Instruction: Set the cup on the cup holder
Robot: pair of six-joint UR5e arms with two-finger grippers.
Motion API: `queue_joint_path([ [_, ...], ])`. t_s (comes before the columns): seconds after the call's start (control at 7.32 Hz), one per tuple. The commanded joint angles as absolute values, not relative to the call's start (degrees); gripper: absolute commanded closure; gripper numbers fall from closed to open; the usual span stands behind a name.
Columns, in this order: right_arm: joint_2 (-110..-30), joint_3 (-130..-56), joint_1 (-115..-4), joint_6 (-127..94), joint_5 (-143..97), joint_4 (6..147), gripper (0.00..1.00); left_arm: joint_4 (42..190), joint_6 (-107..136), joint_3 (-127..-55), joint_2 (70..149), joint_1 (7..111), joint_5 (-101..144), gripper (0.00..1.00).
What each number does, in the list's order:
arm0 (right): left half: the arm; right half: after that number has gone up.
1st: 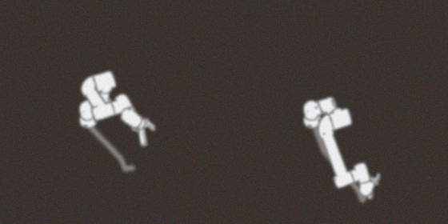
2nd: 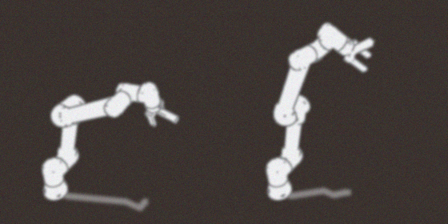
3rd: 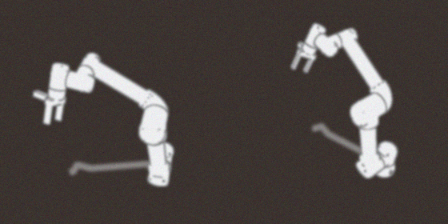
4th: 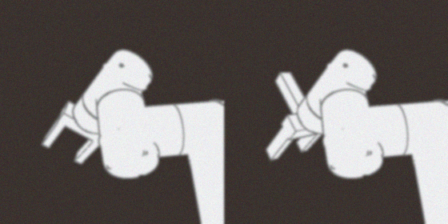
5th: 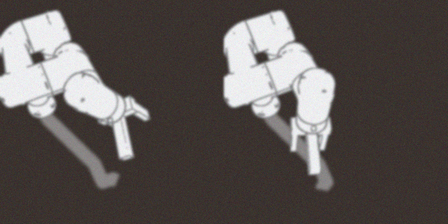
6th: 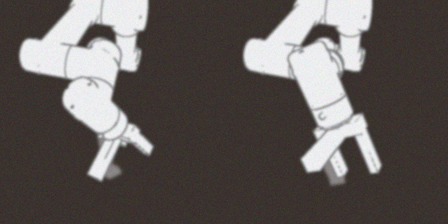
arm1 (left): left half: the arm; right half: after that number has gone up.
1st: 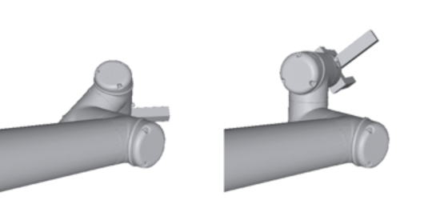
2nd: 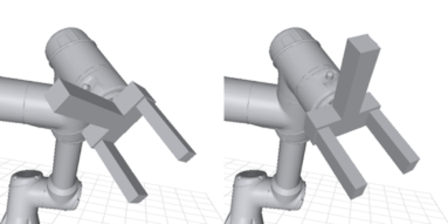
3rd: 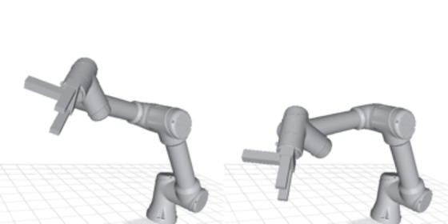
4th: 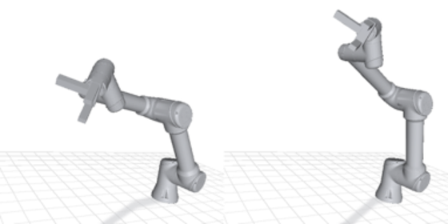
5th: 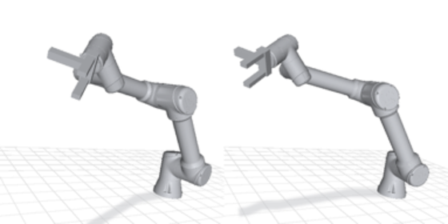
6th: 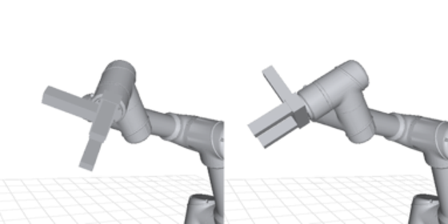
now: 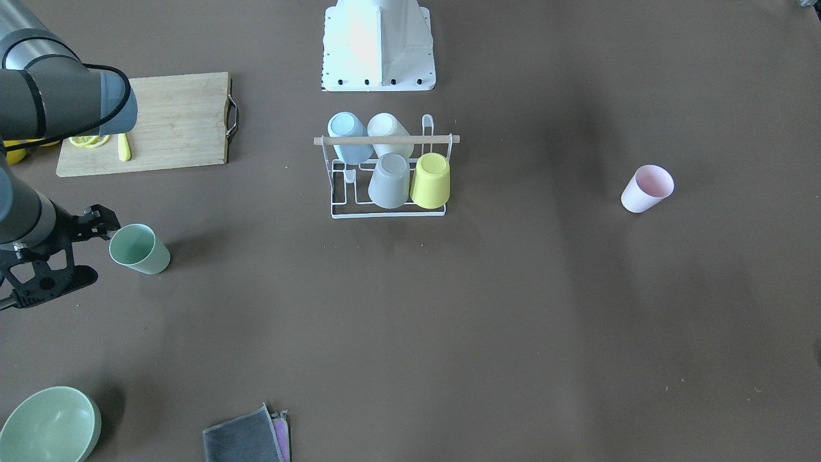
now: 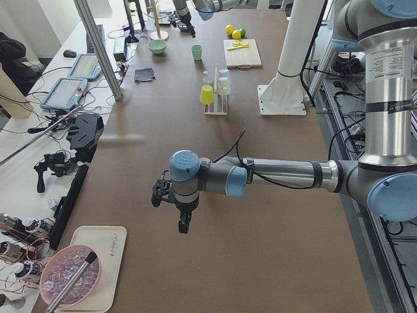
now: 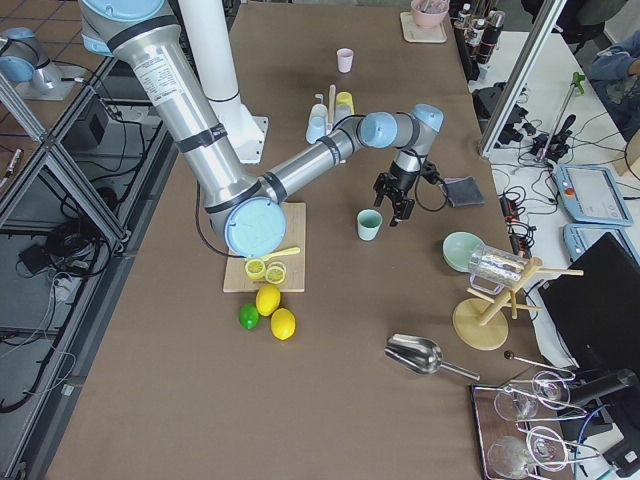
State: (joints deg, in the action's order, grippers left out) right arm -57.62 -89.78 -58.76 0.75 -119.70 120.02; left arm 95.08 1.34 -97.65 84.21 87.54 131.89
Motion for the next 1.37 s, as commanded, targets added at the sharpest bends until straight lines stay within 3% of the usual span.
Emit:
queue_joint_path([
  [0.0, -47.7, -77.4, -56.7, 6.5, -118.8, 123.7, 0.0, 94.7, 1.4, -97.5, 85.0, 87.3, 132.1, 0.02],
  [0.41, -38.3, -63.3, -53.1, 12.4, -115.7, 123.7, 0.0, 79.7, 1.3, -97.2, 94.3, 86.7, 131.8, 0.02],
  [0.82, -38.0, -62.3, -49.5, 15.9, -112.3, 123.7, 0.0, 63.7, 1.1, -90.8, 109.6, 82.1, 131.4, 0.02],
  [1.23, -38.8, -60.4, -45.3, 19.2, -106.5, 123.7, 0.0, 63.6, -5.3, -90.3, 109.9, 82.1, 131.6, 0.02],
])
